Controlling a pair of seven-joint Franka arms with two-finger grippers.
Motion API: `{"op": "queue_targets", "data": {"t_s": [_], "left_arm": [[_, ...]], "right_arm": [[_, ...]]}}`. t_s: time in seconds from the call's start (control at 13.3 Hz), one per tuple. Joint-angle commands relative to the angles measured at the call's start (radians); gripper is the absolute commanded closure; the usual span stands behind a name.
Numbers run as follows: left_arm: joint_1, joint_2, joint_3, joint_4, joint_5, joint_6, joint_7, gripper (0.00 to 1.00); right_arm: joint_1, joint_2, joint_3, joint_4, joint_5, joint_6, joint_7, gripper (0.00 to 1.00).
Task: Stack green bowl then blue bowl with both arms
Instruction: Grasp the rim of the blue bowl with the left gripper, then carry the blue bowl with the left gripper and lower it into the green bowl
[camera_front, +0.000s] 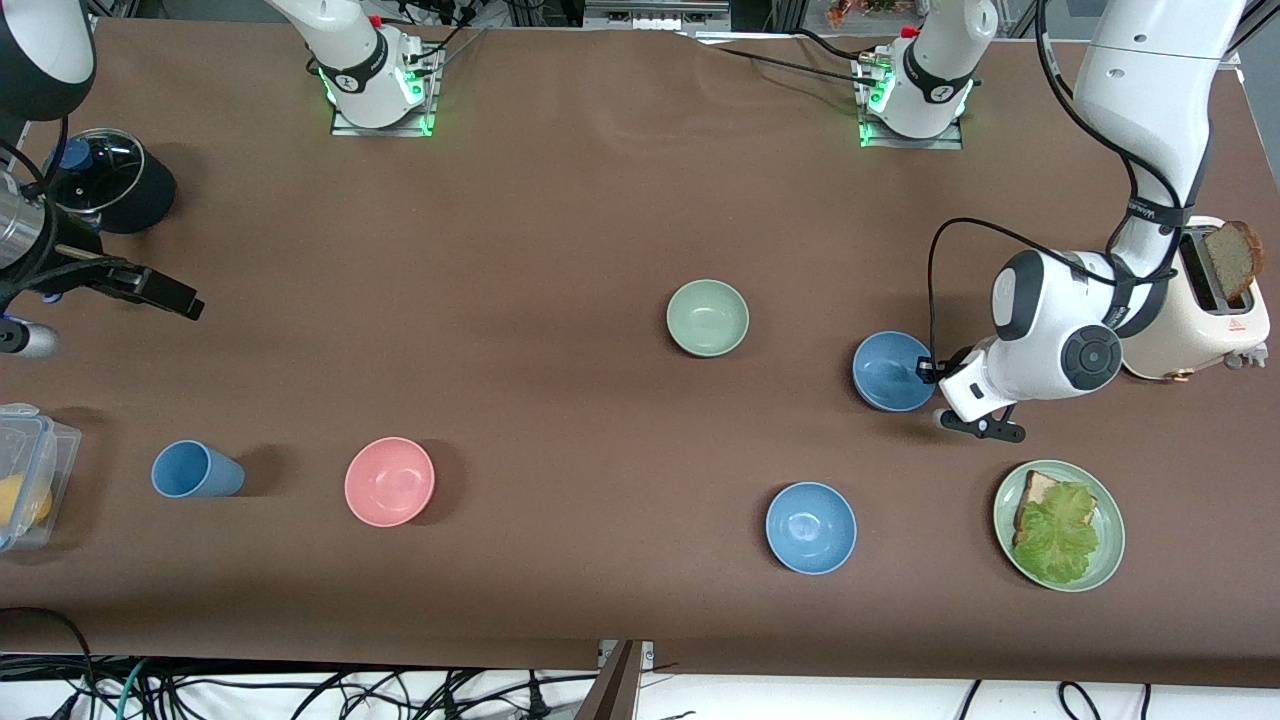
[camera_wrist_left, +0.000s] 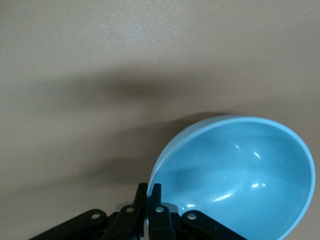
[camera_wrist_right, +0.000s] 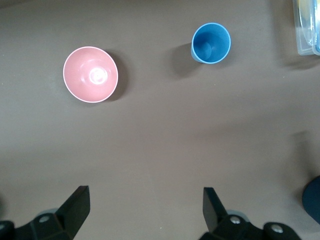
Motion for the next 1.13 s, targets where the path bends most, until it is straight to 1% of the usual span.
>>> {"op": "queue_targets", "data": {"t_s": [0.0,0.08,0.15,0.23,0.3,0.45,0.6,0.68,0.75,0.83,0.9,1.05], "left_arm": [[0.004,-0.005,0.001,0.026,-0.008,-0.011,0.075,1.00],[0.006,-0.011,0.000,0.043,-0.010,-0.034,0.086,1.00],[0.006,-0.018,-0.003,0.076,-0.011,-0.084,0.084,1.00],[0.000,-0.022,-0.008,0.124,-0.021,-0.156,0.081,1.00],[-0.008,-0.025,-0.011,0.179,-0.024,-0.228,0.075,1.00],[-0.028,-0.025,-0.041,0.282,-0.025,-0.351,0.042,1.00],[-0.040,-0.025,-0.107,0.354,-0.025,-0.448,-0.076,1.00],[-0.042,-0.025,-0.159,0.360,-0.025,-0.453,-0.147,1.00],[-0.048,-0.022,-0.211,0.363,-0.028,-0.447,-0.226,1.00],[-0.080,-0.015,-0.230,0.374,-0.033,-0.444,-0.303,1.00],[-0.129,-0.011,-0.230,0.379,-0.031,-0.444,-0.360,1.00],[-0.195,0.005,-0.229,0.368,-0.028,-0.416,-0.435,1.00]], "right_arm": [[0.014,-0.002,0.001,0.014,0.001,-0.017,-0.006,0.00],[0.014,-0.002,0.001,0.014,0.004,-0.015,-0.004,0.00],[0.012,-0.002,0.001,0.014,0.024,-0.002,-0.011,0.00],[0.012,0.001,0.000,0.014,0.077,0.003,-0.012,0.00],[0.012,0.001,0.000,0.014,0.096,0.003,-0.012,0.00],[0.012,0.003,-0.002,0.008,0.093,0.000,-0.012,0.00],[0.006,0.006,-0.005,-0.010,0.087,0.005,-0.032,0.00],[0.002,0.006,-0.010,-0.021,0.087,0.014,-0.094,0.00],[0.002,0.006,-0.029,-0.030,0.087,0.020,-0.140,0.00],[0.003,0.006,-0.036,-0.030,0.087,0.025,-0.146,0.00],[0.003,0.006,-0.036,-0.030,0.087,0.025,-0.146,0.00],[0.003,0.006,-0.036,-0.030,0.087,0.025,-0.147,0.00]]}}
